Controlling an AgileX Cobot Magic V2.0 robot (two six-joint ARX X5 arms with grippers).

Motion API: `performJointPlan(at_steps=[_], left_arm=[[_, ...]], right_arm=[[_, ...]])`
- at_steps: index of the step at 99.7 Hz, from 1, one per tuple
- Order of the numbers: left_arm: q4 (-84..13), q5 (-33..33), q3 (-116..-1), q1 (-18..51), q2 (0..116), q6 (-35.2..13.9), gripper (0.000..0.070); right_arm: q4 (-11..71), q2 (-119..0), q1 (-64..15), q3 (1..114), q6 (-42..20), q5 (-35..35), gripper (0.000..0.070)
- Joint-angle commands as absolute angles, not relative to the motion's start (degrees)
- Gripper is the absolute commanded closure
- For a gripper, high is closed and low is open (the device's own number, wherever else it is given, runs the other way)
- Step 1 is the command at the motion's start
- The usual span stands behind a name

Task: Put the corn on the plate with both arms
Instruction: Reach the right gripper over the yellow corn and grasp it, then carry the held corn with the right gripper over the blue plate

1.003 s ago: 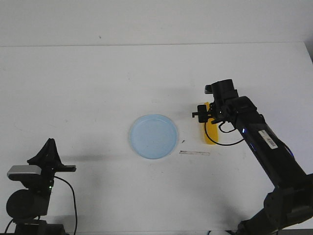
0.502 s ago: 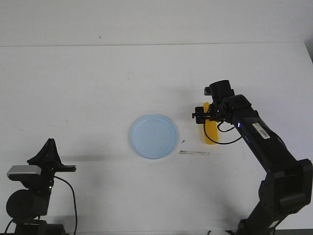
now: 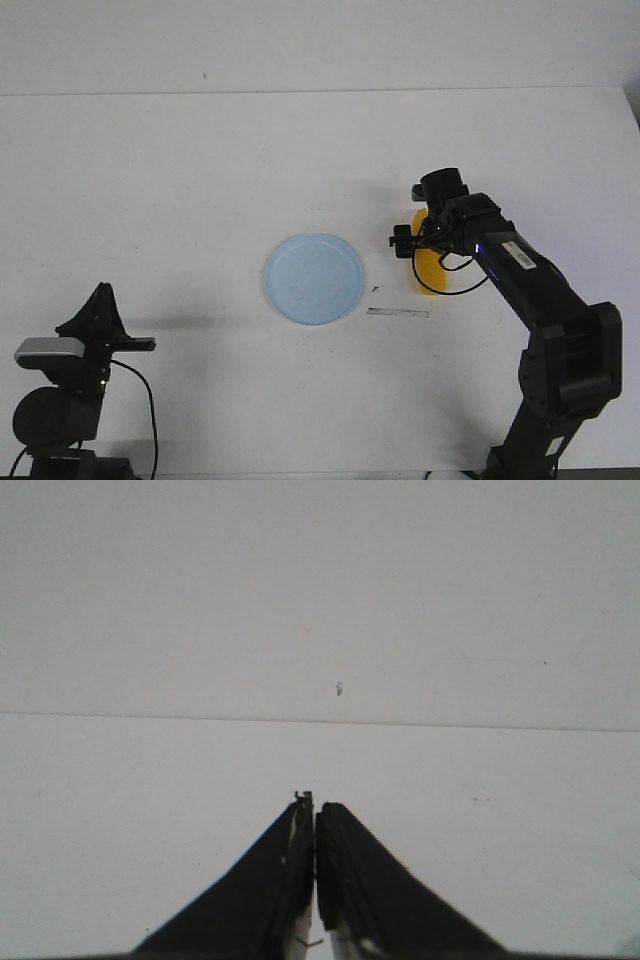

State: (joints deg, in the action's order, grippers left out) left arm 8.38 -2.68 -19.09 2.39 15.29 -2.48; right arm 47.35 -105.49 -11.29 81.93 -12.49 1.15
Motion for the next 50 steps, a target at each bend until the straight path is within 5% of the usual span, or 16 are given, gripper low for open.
performJointPlan(at_steps=[1, 9, 23, 50], left_arm=[[9.0, -2.6, -19.2, 2.3, 15.2, -2.4, 0.0699], [9.0, -2.6, -19.2, 2.3, 15.2, -2.4, 0.0699], [9.1, -2.6, -19.2, 2.3, 15.2, -2.4, 0.0699], [9.0, -2.6, -19.2, 2.3, 15.2, -2.4, 0.0699]], right_arm=[[47.5, -107.1, -11.7, 82.8, -13.3, 0.8, 0.0175], [47.6, -107.1, -11.7, 82.8, -13.3, 0.8, 0.0191], [47.9, -107.1, -11.7, 82.8, -13.3, 0.8, 0.0404], [47.8, -107.1, -11.7, 82.8, -13.3, 0.8, 0.0407]])
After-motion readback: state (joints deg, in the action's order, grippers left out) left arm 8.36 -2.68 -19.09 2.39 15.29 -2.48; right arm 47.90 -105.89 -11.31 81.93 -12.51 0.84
